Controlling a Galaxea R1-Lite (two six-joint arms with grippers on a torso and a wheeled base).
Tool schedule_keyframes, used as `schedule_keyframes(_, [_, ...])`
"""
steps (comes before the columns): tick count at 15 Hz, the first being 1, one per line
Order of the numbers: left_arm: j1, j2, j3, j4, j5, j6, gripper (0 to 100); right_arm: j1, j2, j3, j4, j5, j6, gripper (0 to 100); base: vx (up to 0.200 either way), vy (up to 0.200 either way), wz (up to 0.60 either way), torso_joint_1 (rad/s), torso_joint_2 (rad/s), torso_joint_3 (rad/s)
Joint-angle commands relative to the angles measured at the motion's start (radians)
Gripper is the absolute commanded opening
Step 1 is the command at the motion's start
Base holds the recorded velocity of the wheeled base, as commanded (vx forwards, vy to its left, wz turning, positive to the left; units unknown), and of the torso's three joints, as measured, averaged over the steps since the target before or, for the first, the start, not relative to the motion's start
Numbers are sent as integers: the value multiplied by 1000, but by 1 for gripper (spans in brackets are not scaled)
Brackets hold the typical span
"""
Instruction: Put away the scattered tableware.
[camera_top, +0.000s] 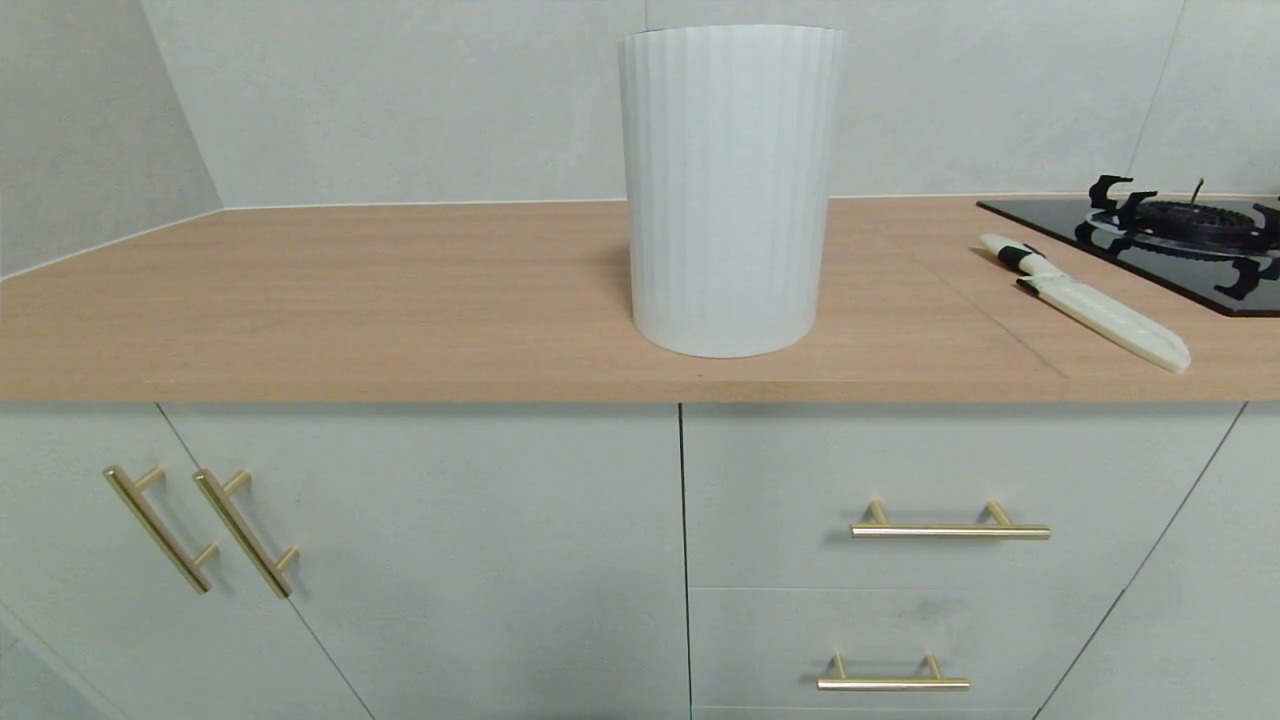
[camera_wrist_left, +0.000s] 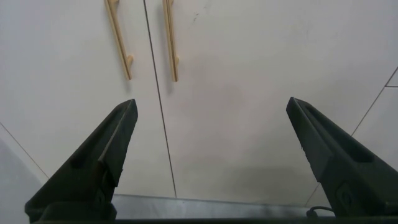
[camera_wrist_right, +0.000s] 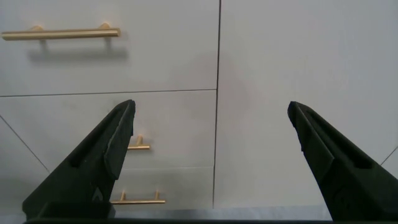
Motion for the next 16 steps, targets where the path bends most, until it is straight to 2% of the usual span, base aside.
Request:
schedule_keyframes(1, [0,0,0,0,0,0,100,0,1,0,0,0,0,100,0,0,0,0,0,0])
schedule_keyframes(5, [0,0,0,0,0,0,100,0,1,0,0,0,0,100,0,0,0,0,0,0])
schedule_keyframes(9, [0,0,0,0,0,0,100,0,1,0,0,0,0,100,0,0,0,63,-233,-242])
schedule_keyframes(16, [0,0,0,0,0,0,100,0,1,0,0,0,0,100,0,0,0,177,-503,-293])
